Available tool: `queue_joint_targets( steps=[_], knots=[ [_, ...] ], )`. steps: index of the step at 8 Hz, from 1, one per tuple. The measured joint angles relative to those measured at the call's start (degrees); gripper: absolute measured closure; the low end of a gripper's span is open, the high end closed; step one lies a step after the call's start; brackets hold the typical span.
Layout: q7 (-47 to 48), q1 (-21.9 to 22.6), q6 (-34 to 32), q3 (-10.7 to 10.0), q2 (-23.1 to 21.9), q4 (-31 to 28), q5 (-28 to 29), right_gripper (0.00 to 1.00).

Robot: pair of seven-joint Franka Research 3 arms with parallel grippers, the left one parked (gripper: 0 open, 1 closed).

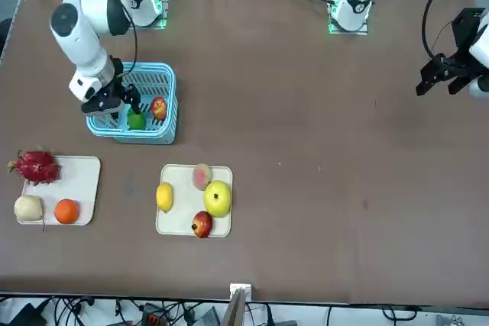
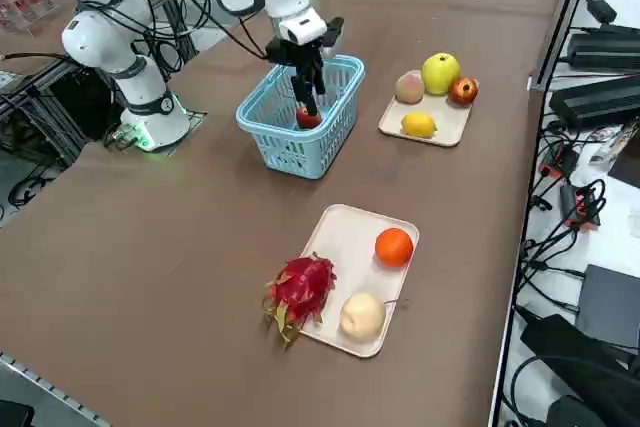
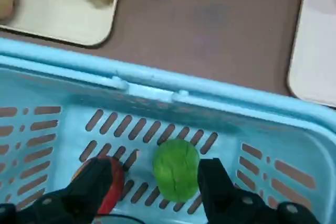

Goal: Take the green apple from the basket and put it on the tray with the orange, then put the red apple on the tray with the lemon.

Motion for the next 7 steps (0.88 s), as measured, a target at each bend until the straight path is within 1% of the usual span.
queue_joint_targets(
  steps=[3, 4, 7],
  knots=[
    [-0.4, 0.0, 11.3, -0.1, 2.5, -5.6, 0.0, 0.0],
    [-2.2, -0.1, 13.1, -0.1, 3.1, -7.0, -0.2, 0.0],
    [-7.6, -1.0, 13.5, -0.5, 3.6, -8.3, -0.2, 0.0]
  ],
)
